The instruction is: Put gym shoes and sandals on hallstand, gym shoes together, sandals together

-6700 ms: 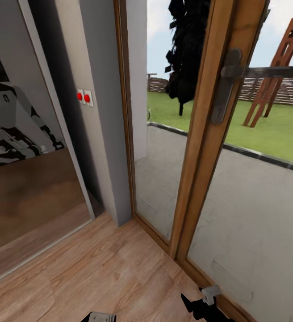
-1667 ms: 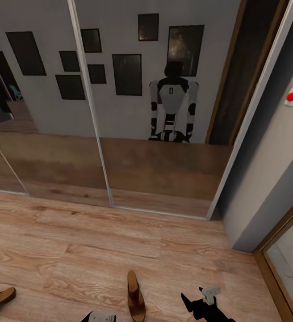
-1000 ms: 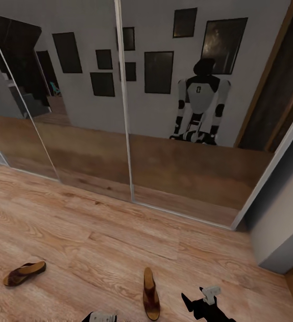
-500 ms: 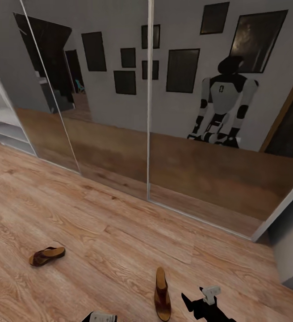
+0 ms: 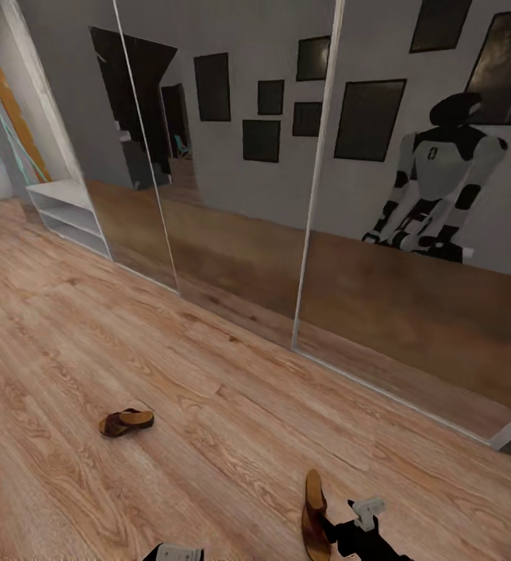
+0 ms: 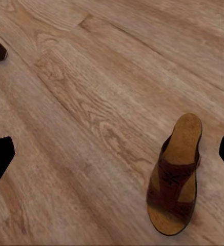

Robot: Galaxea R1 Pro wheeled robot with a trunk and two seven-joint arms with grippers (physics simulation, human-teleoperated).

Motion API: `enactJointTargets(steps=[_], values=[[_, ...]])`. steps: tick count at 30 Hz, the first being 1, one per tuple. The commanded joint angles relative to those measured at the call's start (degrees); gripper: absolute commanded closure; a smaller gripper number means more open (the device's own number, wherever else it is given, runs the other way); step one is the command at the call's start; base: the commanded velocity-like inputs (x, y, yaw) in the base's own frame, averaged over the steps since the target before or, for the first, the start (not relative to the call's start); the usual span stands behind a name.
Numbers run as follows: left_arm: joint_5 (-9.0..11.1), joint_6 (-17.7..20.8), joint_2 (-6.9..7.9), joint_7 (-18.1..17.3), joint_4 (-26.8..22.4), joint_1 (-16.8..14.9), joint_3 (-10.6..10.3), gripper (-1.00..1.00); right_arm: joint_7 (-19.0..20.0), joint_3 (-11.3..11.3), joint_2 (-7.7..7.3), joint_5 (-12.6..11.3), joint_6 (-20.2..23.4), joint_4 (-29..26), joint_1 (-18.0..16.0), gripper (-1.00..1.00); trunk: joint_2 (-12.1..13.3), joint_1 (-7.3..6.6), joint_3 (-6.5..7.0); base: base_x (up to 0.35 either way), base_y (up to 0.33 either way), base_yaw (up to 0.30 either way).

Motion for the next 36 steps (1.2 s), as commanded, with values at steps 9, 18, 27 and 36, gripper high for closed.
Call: enactJointTargets(steps=[9, 18, 27, 36], values=[[0.00, 0.00, -0.05, 0.01, 0.00, 0.00, 0.00, -1.00, -0.01, 0.00, 0.00, -0.02, -0.01, 0.00, 0.00, -1.00, 0.00, 0.00, -0.29, 0.000, 0.129, 0.276], [0.00, 0.00, 0.04, 0.07, 0.00, 0.01, 0.00, -1.00, -0.03, 0.00, 0.00, 0.00, -0.01, 0.00, 0.00, -1.00, 0.00, 0.00, -0.57, 0.040, 0.012, 0.276], [-0.08, 0.00, 0.01, 0.09, 0.00, 0.05, -0.01, -1.00, -0.07, 0.00, 0.00, 0.00, -0.01, 0.00, 0.00, -1.00, 0.00, 0.00, -0.85, 0.278, 0.112, 0.276], [-0.09, 0.00, 0.00, 0.01, 0.00, 0.10, -0.04, -1.00, -0.07, 0.00, 0.00, 0.00, 0.00, 0.00, 0.00, -1.00, 0.00, 0.00, -1.14, 0.314, 0.159, 0.276]])
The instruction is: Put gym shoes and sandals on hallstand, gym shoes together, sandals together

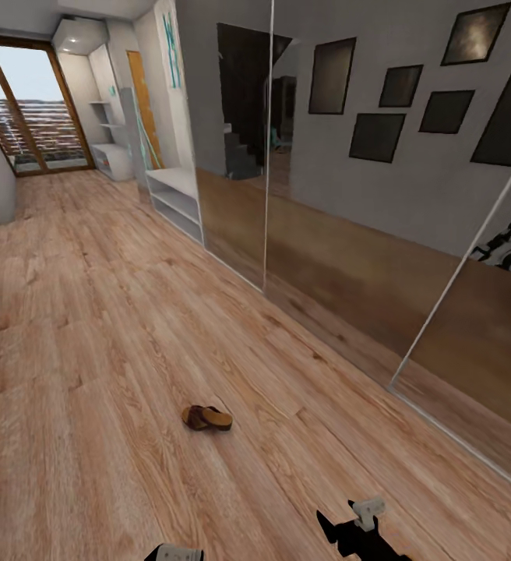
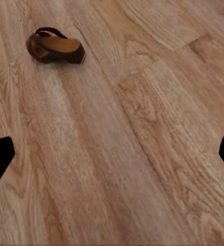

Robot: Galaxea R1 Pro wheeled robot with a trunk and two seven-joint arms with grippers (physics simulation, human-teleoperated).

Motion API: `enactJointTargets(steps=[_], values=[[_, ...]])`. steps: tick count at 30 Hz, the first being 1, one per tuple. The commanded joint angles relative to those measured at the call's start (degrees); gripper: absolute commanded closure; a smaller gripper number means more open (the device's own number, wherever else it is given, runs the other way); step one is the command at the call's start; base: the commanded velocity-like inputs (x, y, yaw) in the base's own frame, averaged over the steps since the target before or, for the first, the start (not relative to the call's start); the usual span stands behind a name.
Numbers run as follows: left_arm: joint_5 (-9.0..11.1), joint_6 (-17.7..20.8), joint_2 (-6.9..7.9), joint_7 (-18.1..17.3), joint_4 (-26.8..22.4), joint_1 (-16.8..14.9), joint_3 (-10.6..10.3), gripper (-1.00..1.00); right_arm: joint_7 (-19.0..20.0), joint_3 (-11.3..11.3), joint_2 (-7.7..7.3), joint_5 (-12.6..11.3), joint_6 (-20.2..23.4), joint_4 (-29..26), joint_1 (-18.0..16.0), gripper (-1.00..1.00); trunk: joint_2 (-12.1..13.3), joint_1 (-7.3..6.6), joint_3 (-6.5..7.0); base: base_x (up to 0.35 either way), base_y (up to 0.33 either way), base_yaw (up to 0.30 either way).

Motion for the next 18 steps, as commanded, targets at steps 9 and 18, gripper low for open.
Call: enactJointTargets(steps=[9, 18], values=[[0.00, 0.00, 0.00, 0.04, 0.00, 0.17, 0.02, -1.00, -0.01, 0.00, 0.00, 0.00, 0.00, 0.00, 0.00, -1.00, 0.00, 0.00, -0.29, 0.270, 0.215, 0.276], [0.23, 0.00, 0.00, 0.22, 0.00, 0.17, 0.04, -1.00, 0.03, 0.00, 0.00, 0.00, -0.01, 0.00, 0.00, -1.00, 0.00, 0.00, -0.57, 0.137, 0.098, 0.276]])
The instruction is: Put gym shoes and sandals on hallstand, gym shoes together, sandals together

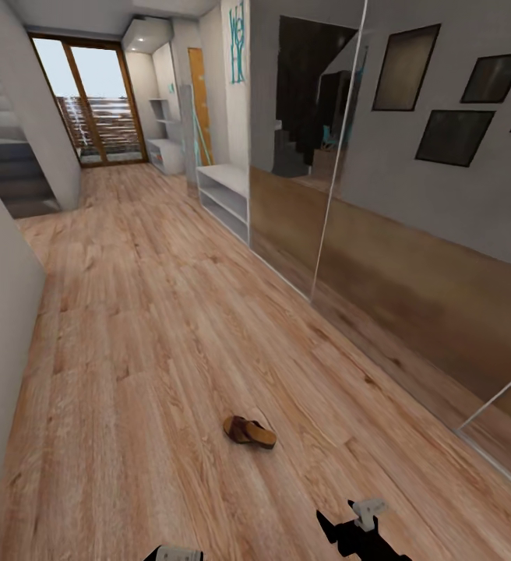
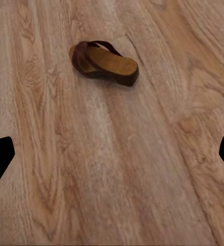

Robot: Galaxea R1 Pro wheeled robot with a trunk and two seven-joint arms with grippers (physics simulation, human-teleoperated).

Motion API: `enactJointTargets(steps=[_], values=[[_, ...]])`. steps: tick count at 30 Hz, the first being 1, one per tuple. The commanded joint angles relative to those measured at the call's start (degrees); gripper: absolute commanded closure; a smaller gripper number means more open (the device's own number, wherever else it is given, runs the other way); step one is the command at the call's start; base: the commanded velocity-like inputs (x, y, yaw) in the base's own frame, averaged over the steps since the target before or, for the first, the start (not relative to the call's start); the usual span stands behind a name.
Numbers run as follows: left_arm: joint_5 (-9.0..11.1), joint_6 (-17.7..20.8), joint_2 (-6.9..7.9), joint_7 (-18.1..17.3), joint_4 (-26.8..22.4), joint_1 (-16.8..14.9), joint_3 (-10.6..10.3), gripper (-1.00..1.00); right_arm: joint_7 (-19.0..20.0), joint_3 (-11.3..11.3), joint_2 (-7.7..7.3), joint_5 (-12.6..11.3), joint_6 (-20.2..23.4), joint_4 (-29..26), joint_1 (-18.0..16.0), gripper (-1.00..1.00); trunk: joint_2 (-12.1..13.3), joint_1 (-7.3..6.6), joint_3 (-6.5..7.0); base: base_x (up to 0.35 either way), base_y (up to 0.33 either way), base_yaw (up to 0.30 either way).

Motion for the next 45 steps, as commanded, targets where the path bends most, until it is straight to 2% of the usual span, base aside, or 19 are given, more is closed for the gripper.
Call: enactJointTargets(steps=[1, 24, 30, 45], values=[[0.01, 0.00, 0.00, 0.01, 0.00, 0.00, 0.00, -1.00, 0.01, 0.00, 0.00, 0.00, 0.00, 0.00, 0.00, -1.00, 0.00, 0.00, -0.03, 0.017, 0.010, 0.276], [0.03, 0.00, 0.00, 0.43, 0.00, 0.00, 0.00, -1.00, -0.01, 0.02, 0.00, 0.00, 0.00, 0.00, 0.00, -1.00, 0.00, 0.00, -0.76, 0.048, 0.001, 0.276], [-0.05, -0.01, 0.00, 0.47, 0.00, 0.02, 0.00, -1.00, 0.03, 0.01, 0.00, 0.00, 0.01, 0.00, 0.00, -1.00, 0.00, 0.00, -0.90, 0.280, 0.000, 0.211], [-0.05, 0.00, 0.00, 0.30, 0.00, 0.01, 0.00, -1.00, 0.04, 0.02, 0.00, 0.00, 0.00, 0.00, 0.00, -1.00, 0.00, 0.00, -0.93, 0.328, 0.000, 0.020]])
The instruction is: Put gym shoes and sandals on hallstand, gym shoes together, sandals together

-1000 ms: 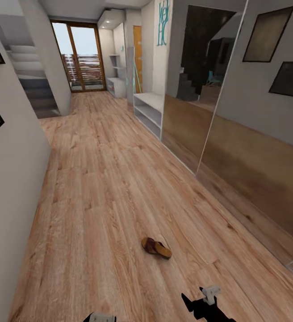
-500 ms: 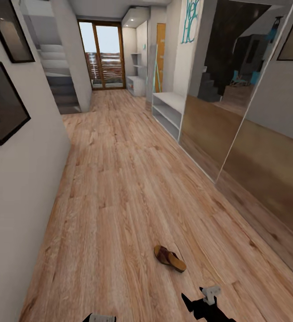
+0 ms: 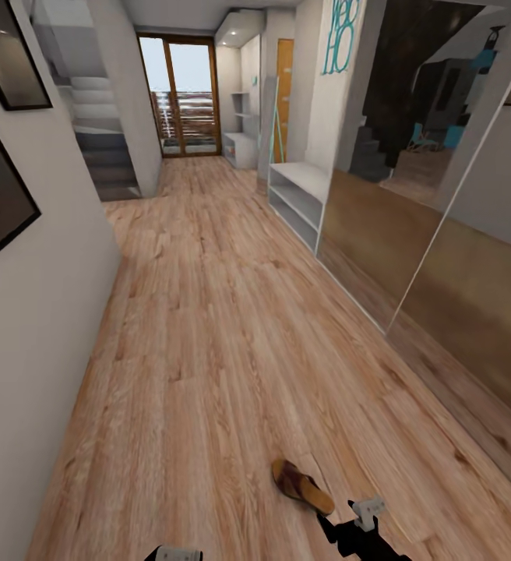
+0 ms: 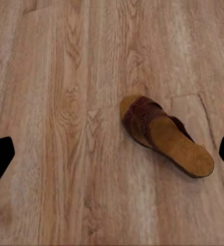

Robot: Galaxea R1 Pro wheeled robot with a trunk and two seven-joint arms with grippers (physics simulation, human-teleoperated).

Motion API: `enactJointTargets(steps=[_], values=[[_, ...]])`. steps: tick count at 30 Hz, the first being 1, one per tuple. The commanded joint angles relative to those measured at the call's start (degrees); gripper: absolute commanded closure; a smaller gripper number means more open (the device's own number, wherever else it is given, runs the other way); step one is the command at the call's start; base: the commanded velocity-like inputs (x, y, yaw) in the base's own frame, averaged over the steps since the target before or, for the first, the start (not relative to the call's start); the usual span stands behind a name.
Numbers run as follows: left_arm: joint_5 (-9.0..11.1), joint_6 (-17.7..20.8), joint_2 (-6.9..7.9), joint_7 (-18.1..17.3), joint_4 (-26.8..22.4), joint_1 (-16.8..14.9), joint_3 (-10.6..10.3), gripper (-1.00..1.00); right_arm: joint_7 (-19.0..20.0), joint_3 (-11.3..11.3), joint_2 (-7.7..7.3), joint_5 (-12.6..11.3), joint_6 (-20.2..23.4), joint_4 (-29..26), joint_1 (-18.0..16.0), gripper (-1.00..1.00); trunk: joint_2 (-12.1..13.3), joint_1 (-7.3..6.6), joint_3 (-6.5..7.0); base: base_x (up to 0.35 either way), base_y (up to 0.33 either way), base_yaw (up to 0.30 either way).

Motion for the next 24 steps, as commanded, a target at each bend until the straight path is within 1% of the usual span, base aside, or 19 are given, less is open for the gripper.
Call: enactJointTargets(steps=[1, 11, 14, 18, 24], values=[[0.00, 0.00, 0.00, 0.00, 0.00, 0.00, 0.00, -1.00, 0.00, 0.00, 0.00, 0.00, 0.00, 0.00, 0.00, -1.00, 0.00, 0.00, 0.00, 0.330, 0.000, 0.001], [0.00, 0.00, 0.00, 0.06, 0.00, 0.00, 0.00, -1.00, 0.00, 0.01, 0.00, 0.00, 0.00, 0.00, 0.00, -1.00, 0.00, 0.00, 0.00, 0.331, 0.000, 0.002], [0.00, -0.02, 0.00, 0.08, 0.00, -0.01, 0.00, -1.00, 0.00, 0.00, 0.00, 0.00, -0.01, 0.00, 0.00, -1.00, 0.00, 0.00, 0.00, 0.331, 0.000, 0.067], [0.00, -0.02, -0.03, 0.03, 0.00, -0.01, 0.00, -1.00, 0.00, 0.01, 0.00, 0.00, -0.01, 0.00, 0.00, -1.00, 0.00, 0.00, 0.00, 0.331, -0.001, 0.149], [0.00, 0.00, -0.08, 0.00, 0.00, -0.01, 0.00, -1.00, 0.00, -0.01, 0.00, 0.00, -0.01, 0.00, 0.00, -1.00, 0.00, 0.00, 0.00, 0.315, -0.048, 0.243]])
